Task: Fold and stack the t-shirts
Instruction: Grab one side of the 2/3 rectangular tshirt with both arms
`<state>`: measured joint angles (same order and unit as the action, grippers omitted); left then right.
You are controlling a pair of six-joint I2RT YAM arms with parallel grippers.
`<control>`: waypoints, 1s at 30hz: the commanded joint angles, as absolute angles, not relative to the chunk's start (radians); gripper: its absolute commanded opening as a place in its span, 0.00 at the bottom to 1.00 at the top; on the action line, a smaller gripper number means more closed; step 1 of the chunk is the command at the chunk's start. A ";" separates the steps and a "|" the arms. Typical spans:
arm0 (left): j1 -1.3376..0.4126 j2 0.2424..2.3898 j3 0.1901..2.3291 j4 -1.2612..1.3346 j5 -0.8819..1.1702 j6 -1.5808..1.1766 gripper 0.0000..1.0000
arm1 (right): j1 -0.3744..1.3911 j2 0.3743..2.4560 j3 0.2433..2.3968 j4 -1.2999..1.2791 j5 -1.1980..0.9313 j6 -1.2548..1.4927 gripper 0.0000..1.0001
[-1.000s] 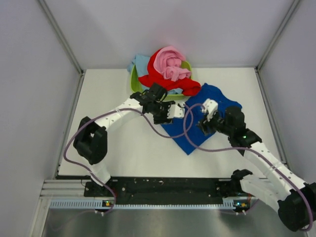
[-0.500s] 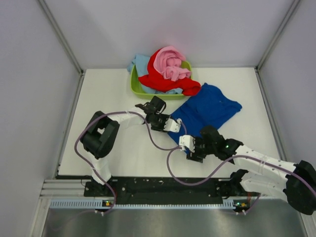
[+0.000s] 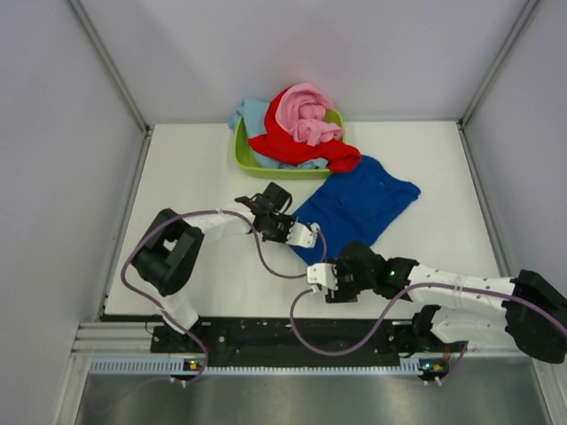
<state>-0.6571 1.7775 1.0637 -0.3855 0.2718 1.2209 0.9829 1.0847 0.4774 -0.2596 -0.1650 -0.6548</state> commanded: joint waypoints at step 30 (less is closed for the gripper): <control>-0.706 1.372 1.146 -1.261 0.529 1.043 0.00 | 1.333 1.014 0.876 -0.850 -0.195 -0.499 0.00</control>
